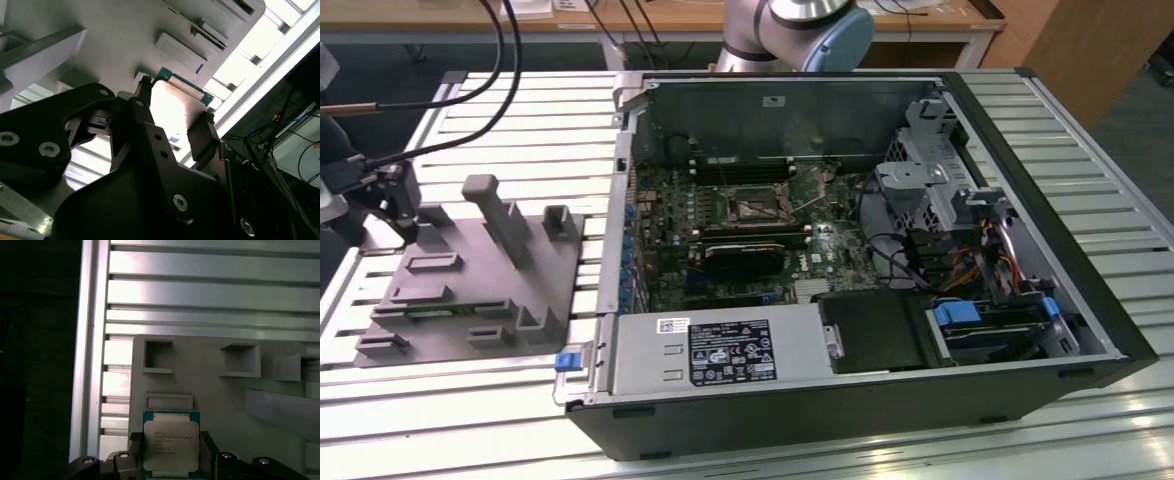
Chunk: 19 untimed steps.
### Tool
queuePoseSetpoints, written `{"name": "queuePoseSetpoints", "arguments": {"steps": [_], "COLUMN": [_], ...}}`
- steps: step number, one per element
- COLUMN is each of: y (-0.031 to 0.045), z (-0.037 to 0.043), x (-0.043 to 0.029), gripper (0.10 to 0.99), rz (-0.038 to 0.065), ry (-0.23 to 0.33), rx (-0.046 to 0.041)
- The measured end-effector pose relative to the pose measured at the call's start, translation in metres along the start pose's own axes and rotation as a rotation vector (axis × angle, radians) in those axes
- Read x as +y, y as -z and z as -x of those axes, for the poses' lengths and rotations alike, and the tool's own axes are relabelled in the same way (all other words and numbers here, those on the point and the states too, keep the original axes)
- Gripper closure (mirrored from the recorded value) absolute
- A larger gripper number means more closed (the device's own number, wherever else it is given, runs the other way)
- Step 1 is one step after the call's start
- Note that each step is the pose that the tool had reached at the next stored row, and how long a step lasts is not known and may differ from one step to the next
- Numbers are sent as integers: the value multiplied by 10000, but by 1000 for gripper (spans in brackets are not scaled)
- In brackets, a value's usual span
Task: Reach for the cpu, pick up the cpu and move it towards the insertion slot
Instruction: 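Pick up the cpu and move it towards the insertion slot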
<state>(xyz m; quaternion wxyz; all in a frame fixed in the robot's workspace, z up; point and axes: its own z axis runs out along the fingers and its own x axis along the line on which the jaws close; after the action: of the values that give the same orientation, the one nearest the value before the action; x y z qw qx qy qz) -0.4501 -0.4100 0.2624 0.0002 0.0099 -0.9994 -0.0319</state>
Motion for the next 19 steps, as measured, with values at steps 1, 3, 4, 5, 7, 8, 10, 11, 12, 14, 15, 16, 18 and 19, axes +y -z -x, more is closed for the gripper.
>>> {"name": "queuePoseSetpoints", "arguments": {"steps": [1,3,4,5,7,8,10,11,12,14,15,16,18,19], "y": [15,49,66,81,111,127,156,172,189,223,242,260,299,319], "z": [0,0,0,0,0,0,0,0,0,0,0,0,0,0], "x": [1,3,4,5,7,8,10,11,12,14,16,17,19,20], "gripper": [545,545,545,545,545,545,545,545,545,545,545,545,545,545], "rz": [0,0,0,0,0,0,0,-1,-1,0,0,0,-1,0], "ry": [0,0,0,0,0,0,0,0,0,0,0,0,0,0], "rx": [0,0,1,0,0,1,0,1,1,-1,0,0,1,0]}}
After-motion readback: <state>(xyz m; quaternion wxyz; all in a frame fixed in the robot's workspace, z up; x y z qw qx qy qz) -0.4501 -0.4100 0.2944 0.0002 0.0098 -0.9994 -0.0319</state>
